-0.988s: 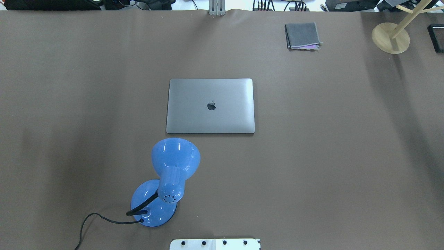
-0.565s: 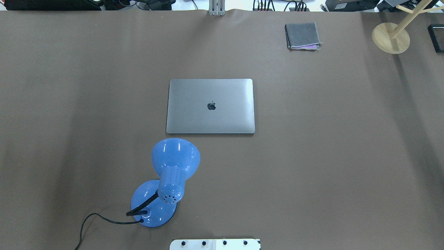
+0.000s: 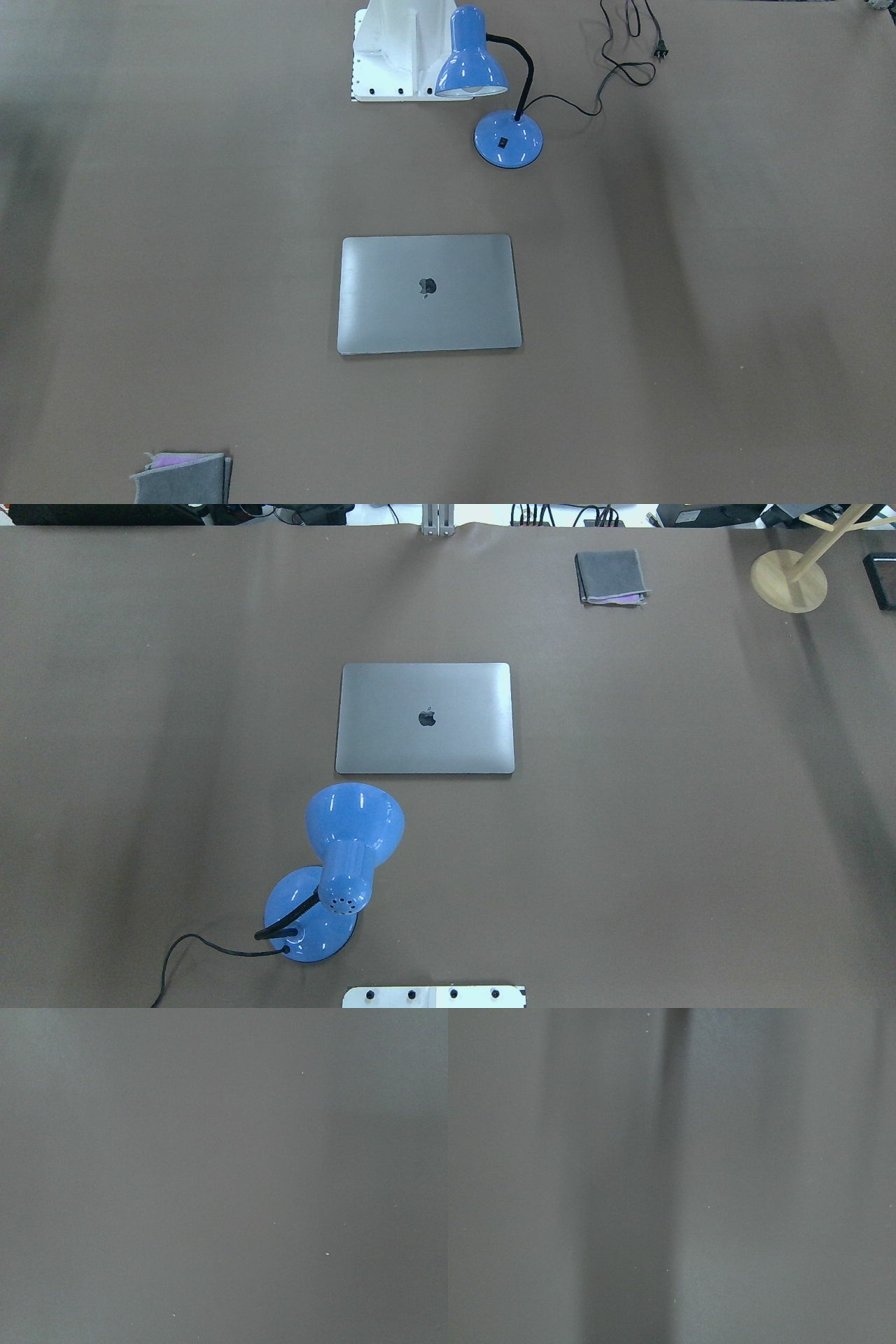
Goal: Close laptop
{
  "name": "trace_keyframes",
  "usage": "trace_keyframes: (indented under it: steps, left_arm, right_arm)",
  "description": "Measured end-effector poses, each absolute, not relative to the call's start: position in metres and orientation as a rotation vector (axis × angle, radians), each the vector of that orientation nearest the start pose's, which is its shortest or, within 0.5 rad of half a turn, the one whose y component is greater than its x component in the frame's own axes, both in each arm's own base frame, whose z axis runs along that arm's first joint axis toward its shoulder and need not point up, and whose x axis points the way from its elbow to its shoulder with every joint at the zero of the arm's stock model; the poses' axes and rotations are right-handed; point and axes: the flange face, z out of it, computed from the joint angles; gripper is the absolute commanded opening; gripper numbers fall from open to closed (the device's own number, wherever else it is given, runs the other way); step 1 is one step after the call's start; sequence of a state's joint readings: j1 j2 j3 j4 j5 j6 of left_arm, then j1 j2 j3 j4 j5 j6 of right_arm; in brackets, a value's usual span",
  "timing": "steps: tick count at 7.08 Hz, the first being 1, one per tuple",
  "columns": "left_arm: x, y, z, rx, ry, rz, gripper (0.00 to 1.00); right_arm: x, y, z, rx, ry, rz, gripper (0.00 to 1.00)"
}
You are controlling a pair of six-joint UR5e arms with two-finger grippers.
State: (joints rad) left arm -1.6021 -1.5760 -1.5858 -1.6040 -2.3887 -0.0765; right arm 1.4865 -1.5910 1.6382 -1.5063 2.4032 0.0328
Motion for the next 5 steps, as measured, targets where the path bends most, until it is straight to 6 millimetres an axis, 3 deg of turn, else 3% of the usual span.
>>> trace_keyframes:
  steps: [5]
  left_arm:
    - [-0.0767,-0.4971,0.6448,0.022,0.819,-0.081,0.98]
  right_arm:
    - [0.0163,-0.4984,0.6149,0.063,-0.858,-0.098,1.0]
